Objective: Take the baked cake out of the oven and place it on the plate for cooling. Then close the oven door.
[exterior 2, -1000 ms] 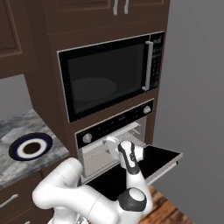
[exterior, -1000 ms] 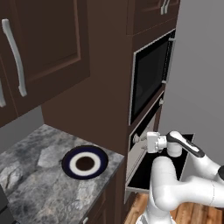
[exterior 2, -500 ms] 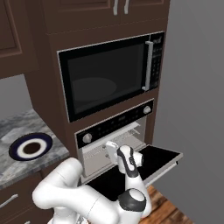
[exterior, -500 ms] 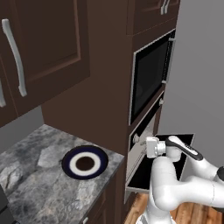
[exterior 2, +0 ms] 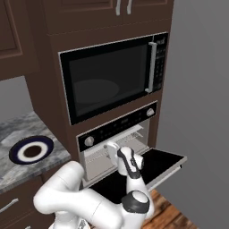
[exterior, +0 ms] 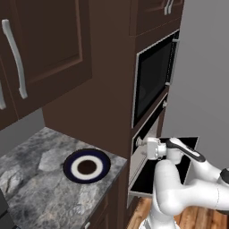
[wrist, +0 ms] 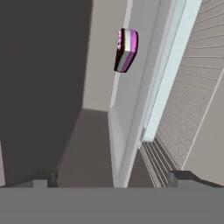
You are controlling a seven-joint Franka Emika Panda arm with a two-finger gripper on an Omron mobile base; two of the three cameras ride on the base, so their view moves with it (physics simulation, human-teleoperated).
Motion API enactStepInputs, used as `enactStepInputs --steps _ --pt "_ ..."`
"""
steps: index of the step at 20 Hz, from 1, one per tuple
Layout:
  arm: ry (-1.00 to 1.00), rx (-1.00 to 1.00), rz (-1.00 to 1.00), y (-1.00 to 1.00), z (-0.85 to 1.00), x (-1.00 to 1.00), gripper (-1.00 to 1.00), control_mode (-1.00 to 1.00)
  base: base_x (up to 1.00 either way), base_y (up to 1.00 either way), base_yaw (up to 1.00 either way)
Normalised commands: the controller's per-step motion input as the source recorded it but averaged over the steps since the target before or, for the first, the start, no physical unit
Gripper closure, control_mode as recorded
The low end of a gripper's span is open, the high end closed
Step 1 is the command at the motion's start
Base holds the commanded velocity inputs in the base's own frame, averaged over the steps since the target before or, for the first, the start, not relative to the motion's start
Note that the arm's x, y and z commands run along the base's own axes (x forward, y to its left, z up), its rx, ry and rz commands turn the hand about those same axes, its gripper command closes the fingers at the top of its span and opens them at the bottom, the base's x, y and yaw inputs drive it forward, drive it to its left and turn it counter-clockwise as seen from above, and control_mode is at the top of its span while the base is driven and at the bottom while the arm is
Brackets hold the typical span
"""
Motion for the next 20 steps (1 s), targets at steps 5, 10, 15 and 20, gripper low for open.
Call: enactStepInputs --steps 5,10,15,20 --pt "0.0 0.02 0.0 0.0 -0.16 0.3 -1.0 -1.0 0.0 0.0 0.0" --pt "0.0 0.0 0.0 0.0 -0.44 0.29 -1.0 -1.0 0.0 0.0 0.0" --pt "0.0 0.0 0.0 0.0 -0.44 0.28 -1.0 -1.0 0.0 0.0 0.0" --pt "0.0 0.01 0.0 0.0 -0.34 0.31 -1.0 -1.0 0.0 0.0 0.0"
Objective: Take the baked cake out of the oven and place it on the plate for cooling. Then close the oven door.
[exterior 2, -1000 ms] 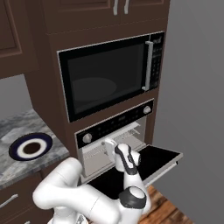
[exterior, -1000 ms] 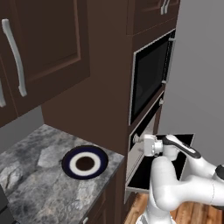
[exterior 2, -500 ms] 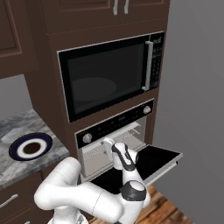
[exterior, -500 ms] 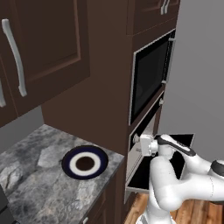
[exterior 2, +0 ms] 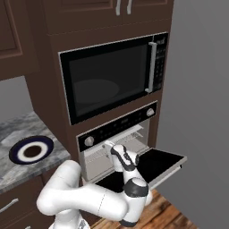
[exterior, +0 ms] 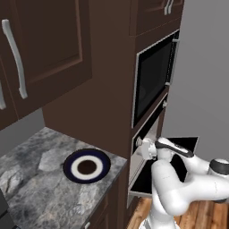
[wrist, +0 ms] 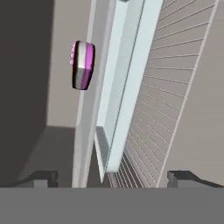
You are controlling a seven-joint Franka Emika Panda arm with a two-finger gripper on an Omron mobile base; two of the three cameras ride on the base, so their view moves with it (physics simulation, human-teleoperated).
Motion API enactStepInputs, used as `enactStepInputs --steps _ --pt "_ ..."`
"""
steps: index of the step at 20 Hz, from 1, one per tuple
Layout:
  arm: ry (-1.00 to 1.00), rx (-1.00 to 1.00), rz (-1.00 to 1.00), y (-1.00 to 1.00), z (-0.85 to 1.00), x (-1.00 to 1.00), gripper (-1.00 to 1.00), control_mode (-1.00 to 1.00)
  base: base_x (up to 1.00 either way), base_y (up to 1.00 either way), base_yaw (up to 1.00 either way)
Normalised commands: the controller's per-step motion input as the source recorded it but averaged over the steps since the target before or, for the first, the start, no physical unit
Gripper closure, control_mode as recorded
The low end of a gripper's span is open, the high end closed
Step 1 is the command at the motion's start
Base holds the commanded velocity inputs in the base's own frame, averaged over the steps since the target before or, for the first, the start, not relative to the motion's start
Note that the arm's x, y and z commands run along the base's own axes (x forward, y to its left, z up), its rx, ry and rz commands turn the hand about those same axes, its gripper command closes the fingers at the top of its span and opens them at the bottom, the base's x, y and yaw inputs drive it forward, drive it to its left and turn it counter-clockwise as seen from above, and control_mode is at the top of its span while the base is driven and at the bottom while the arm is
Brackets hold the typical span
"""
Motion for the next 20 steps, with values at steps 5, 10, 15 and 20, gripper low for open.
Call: enactStepInputs --steps 5,10,15,20 --pt "-0.02 0.06 0.0 -0.01 -0.09 0.26 -1.0 -1.0 0.0 0.0 0.0" --pt "-0.06 0.09 0.0 -0.04 -0.01 0.16 -1.0 -1.0 0.0 0.0 0.0" --pt "-0.02 0.1 0.0 0.0 -0.21 0.23 -1.0 -1.0 0.0 0.0 0.0" --pt "0.0 0.04 0.0 0.02 -0.26 0.23 -1.0 -1.0 0.0 0.0 0.0"
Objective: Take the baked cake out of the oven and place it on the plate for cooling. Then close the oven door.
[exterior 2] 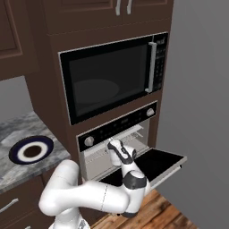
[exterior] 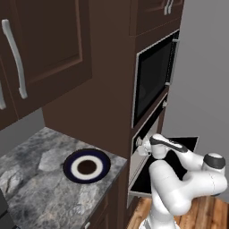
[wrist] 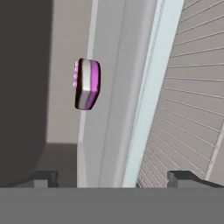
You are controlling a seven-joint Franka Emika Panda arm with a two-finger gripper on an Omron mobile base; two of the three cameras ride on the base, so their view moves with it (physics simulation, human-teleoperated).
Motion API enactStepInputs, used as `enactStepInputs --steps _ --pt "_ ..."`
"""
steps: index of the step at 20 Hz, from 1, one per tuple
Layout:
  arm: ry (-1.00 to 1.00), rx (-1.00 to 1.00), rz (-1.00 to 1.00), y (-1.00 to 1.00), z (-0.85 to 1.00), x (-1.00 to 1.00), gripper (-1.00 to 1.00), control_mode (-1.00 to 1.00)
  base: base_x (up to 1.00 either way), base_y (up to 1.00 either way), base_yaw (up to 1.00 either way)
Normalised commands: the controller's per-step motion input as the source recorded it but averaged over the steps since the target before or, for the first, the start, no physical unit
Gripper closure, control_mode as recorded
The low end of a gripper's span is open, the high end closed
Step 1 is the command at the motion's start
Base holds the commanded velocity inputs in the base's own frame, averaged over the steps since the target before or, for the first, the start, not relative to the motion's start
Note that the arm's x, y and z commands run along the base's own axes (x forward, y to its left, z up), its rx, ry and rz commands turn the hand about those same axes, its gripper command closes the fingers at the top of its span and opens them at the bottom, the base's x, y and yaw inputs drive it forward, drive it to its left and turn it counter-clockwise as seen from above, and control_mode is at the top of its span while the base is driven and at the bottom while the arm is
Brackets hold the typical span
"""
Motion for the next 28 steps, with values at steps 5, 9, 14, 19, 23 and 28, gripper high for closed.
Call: enactStepInputs --steps 5,9,14,19,23,28 --pt "-0.01 0.02 0.0 0.07 -0.25 0.2 -1.0 -1.0 0.0 0.0 0.0" --pt "-0.05 0.02 0.0 0.15 -0.26 0.19 -1.0 -1.0 0.0 0.0 0.0" --pt "-0.08 0.05 0.0 0.3 -0.32 0.21 -1.0 -1.0 0.0 0.0 0.0" --pt "-0.03 0.05 0.0 0.28 -0.29 0.2 1.0 -1.0 0.0 0.0 0.0" --pt "-0.03 0.09 0.0 0.14 -0.25 0.15 1.0 -1.0 0.0 0.0 0.0" --pt "-0.07 0.13 0.0 0.05 -0.21 0.07 1.0 -1.0 0.0 0.0 0.0"
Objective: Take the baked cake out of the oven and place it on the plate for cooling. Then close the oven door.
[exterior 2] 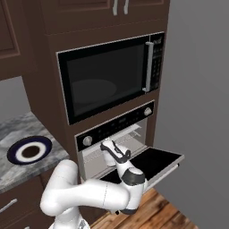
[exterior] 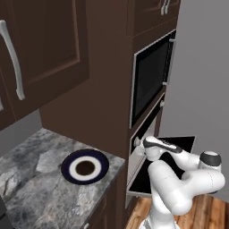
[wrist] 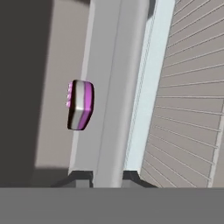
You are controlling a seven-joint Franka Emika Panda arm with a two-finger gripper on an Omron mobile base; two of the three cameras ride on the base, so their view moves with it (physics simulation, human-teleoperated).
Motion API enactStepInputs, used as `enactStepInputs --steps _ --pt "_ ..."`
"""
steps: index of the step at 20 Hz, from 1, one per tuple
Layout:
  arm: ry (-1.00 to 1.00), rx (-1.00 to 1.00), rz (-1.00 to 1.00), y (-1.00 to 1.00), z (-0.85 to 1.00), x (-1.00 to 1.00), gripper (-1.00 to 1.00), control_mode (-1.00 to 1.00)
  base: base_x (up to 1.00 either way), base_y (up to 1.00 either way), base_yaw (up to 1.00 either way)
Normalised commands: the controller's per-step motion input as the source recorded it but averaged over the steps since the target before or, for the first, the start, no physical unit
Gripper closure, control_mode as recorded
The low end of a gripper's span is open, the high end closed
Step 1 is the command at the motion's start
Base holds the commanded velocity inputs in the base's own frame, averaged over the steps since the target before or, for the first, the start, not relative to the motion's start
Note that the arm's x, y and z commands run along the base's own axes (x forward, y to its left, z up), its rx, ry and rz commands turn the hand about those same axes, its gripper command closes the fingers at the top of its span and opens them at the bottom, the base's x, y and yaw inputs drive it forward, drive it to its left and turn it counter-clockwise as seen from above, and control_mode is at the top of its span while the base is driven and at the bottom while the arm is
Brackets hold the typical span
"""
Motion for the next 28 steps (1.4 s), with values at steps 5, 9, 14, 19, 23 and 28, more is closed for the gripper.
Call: enactStepInputs --steps 5,9,14,19,23,28 --pt "-0.06 0.15 0.0 0.0 -0.11 0.0 1.0 -1.0 0.0 0.0 0.0" --pt "-0.01 0.08 0.0 -0.03 -0.05 0.0 1.0 -1.0 0.0 0.0 0.0" --pt "-0.03 0.0 0.0 -0.22 -0.15 0.0 1.0 -1.0 0.0 0.0 0.0" --pt "-0.06 0.0 0.0 -0.34 -0.26 0.0 1.0 -1.0 0.0 0.0 0.0" --pt "-0.09 0.0 -0.01 -0.42 -0.37 -0.01 1.0 -1.0 0.0 0.0 0.0" --pt "-0.09 0.0 -0.02 -0.59 -0.41 -0.08 1.0 -1.0 0.0 0.0 0.0"
